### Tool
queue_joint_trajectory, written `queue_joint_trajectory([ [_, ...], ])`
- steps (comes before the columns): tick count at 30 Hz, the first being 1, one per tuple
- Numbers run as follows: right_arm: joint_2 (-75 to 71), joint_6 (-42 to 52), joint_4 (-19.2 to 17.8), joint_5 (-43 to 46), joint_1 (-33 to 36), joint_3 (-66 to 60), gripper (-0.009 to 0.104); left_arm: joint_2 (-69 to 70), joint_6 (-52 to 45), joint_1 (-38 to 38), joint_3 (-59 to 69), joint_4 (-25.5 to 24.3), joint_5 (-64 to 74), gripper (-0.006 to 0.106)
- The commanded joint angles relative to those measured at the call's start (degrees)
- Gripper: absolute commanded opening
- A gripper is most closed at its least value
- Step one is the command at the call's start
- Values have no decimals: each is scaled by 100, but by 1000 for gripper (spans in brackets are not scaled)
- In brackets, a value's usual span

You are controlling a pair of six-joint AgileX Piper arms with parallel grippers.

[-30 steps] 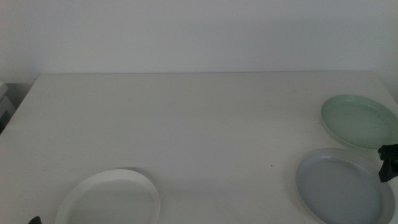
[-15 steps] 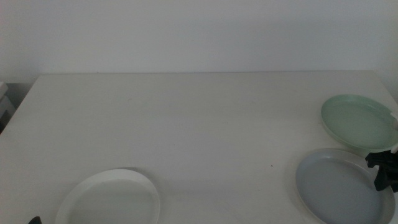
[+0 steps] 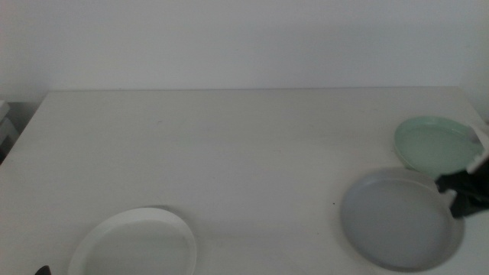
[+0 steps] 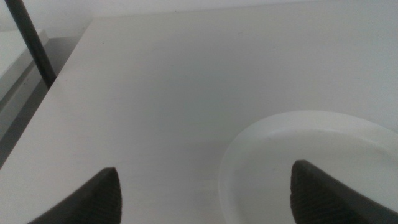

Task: Stack the three bowls on top of each other.

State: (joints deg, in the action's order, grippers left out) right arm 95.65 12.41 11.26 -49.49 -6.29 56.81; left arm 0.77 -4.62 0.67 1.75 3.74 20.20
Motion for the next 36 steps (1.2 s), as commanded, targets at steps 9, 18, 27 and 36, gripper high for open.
queue_joint_trajectory([
  [9, -533, -1063, 194, -332, 1319, 1231, -1, 69, 89, -2, -24, 46, -408, 94],
  [18, 281, -1532, 193, -318, 2297, 2215, -1, 69, 89, -2, -24, 46, -408, 94],
  [27, 1200, -1674, 273, 69, 2717, 2606, -1, 69, 89, -2, -24, 46, -408, 94],
  [36, 1645, -1671, 462, 176, 2769, 2606, -1, 69, 89, -2, -24, 46, -408, 94],
])
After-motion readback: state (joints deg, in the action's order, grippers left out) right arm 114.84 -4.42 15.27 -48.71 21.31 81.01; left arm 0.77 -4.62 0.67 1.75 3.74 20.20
